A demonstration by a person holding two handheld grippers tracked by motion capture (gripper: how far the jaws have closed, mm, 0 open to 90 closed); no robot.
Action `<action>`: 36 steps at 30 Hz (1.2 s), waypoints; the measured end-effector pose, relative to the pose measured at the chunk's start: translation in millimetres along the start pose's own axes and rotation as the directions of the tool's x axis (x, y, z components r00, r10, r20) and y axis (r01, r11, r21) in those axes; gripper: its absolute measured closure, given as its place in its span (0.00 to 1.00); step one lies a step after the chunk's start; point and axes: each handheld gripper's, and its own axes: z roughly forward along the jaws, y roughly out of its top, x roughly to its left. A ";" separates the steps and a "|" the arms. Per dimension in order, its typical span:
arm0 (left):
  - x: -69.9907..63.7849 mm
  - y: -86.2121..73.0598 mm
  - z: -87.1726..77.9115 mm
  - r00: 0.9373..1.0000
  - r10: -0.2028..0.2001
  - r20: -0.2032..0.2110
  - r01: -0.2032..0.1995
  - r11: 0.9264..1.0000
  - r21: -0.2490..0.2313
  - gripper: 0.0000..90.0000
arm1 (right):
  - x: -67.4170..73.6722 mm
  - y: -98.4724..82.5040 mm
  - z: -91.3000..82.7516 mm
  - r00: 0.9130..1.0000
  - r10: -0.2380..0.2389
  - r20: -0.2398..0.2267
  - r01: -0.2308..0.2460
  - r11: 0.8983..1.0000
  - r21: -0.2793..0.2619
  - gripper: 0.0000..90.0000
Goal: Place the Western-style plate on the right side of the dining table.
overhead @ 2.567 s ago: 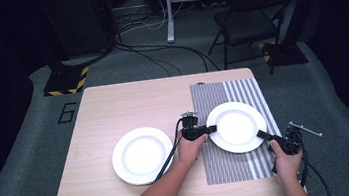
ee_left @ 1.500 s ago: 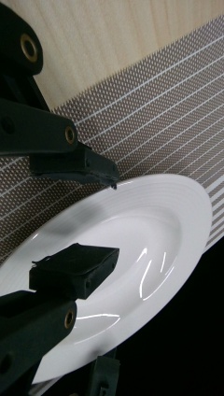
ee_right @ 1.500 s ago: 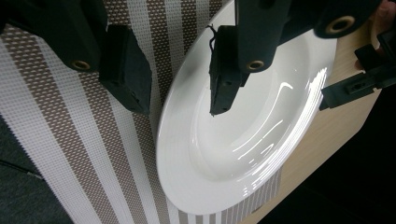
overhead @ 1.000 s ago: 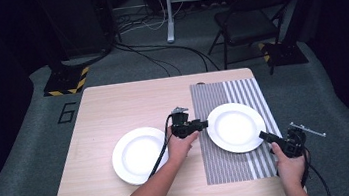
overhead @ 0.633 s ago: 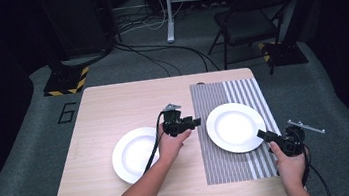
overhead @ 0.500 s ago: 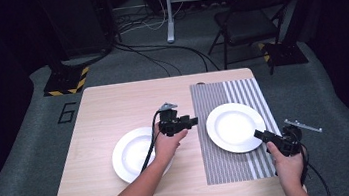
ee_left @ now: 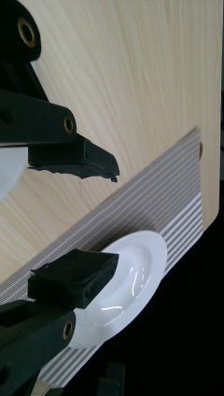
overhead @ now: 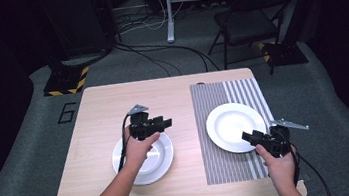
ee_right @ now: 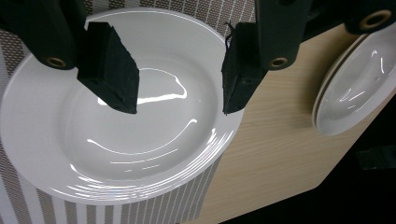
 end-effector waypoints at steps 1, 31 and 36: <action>0.0 0.0 0.0 1.000 0.000 0.000 0.000 1.000 0.000 0.56 | 0.0 0.0 0.0 1.000 0.000 0.000 0.000 1.000 0.000 0.51; 77.0 -76.3 -126.3 0.979 -0.075 -0.188 0.068 0.997 -0.047 0.51 | 56.3 -26.6 33.1 0.969 -0.191 -0.154 0.201 0.978 0.054 0.48; 85.7 -88.5 -131.0 0.977 -0.071 -0.202 0.061 0.996 -0.058 0.51 | 61.8 -36.4 43.2 0.952 -0.241 -0.188 0.258 0.963 0.074 0.48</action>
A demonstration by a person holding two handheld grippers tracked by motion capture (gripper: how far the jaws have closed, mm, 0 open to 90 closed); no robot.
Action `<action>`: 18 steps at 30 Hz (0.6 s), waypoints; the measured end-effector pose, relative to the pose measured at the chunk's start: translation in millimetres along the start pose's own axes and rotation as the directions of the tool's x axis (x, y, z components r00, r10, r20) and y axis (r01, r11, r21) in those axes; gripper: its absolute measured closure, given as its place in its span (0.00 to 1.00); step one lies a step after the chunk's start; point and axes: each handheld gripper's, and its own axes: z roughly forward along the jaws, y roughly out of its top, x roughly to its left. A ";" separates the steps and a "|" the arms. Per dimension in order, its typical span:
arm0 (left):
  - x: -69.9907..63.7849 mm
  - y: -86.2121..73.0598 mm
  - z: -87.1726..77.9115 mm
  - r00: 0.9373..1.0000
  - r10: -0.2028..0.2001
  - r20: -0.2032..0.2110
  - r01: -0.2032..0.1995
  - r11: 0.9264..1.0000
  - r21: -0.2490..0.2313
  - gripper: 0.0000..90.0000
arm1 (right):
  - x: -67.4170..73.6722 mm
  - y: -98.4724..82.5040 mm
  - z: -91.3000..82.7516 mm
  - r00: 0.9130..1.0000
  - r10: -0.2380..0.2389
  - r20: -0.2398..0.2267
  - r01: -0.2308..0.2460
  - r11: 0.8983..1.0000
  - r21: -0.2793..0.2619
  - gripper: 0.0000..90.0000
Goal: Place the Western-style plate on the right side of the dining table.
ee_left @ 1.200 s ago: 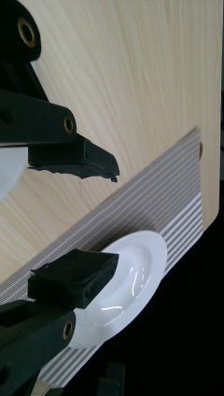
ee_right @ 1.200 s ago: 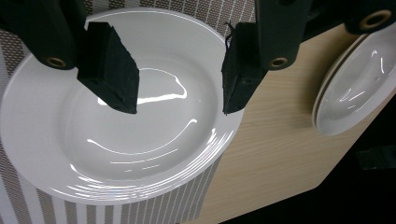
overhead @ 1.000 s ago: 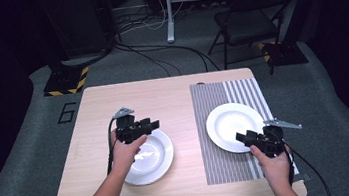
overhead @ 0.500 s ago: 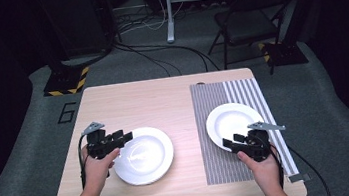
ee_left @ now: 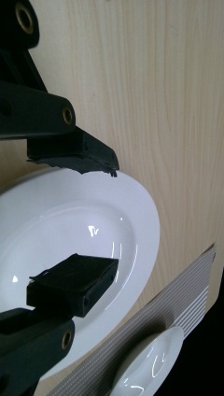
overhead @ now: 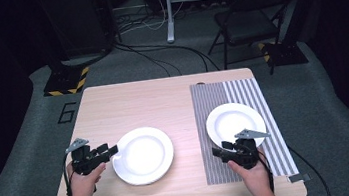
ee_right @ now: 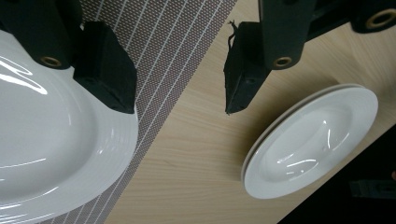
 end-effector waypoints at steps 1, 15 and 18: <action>1.8 -2.9 -0.3 1.000 -0.001 -0.004 0.001 1.000 -0.004 0.51 | 1.9 -2.3 2.4 1.000 -0.016 -0.004 0.016 1.000 0.004 0.49; 29.7 -18.8 -7.7 0.996 -0.002 -0.085 0.003 1.000 0.008 0.51 | 16.3 -19.3 21.7 0.987 -0.154 -0.046 0.156 0.987 0.038 0.48; 34.5 -20.7 -6.7 0.995 0.003 -0.100 -0.002 1.000 0.014 0.51 | 17.9 -21.7 24.4 0.983 -0.177 -0.046 0.179 0.983 0.051 0.48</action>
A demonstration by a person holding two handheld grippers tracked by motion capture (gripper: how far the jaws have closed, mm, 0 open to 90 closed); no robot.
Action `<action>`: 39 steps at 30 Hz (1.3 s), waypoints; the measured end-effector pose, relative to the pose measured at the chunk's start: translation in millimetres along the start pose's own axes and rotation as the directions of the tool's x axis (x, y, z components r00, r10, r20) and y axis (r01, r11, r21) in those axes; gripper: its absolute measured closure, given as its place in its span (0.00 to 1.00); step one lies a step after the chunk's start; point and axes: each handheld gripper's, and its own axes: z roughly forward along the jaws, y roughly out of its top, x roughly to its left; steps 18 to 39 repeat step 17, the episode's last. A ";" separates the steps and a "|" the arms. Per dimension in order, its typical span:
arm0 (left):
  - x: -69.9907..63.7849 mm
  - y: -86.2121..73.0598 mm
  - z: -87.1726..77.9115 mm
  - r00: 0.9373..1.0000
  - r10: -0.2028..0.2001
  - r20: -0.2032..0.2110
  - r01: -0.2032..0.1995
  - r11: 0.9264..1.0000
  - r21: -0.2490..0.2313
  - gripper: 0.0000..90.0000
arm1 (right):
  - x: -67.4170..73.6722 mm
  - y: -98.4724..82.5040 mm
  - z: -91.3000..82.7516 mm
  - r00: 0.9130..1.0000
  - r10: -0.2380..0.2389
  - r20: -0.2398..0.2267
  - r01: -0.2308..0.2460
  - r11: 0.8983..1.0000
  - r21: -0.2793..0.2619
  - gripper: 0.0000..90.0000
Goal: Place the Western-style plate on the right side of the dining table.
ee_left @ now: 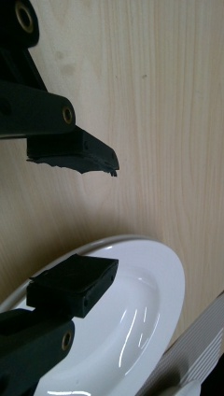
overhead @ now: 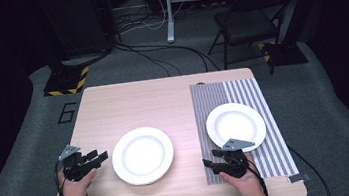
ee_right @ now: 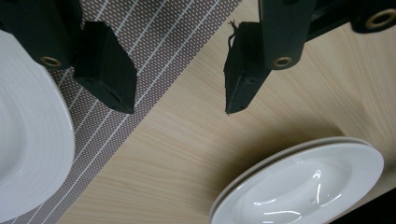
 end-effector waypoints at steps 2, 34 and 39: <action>4.2 0.1 -0.3 1.000 -0.005 -0.016 0.005 1.000 -0.003 0.50 | 0.6 -1.3 1.6 1.000 -0.007 0.003 0.007 1.000 0.010 0.48; 15.4 -4.2 7.6 0.995 0.001 -0.104 0.003 0.999 0.032 0.43 | -0.4 -8.6 7.2 0.998 -0.049 0.034 0.047 0.998 0.046 0.46; 15.4 -4.2 7.6 0.995 0.001 -0.104 0.003 0.999 0.032 0.43 | -0.4 -8.6 7.2 0.998 -0.049 0.034 0.047 0.998 0.046 0.46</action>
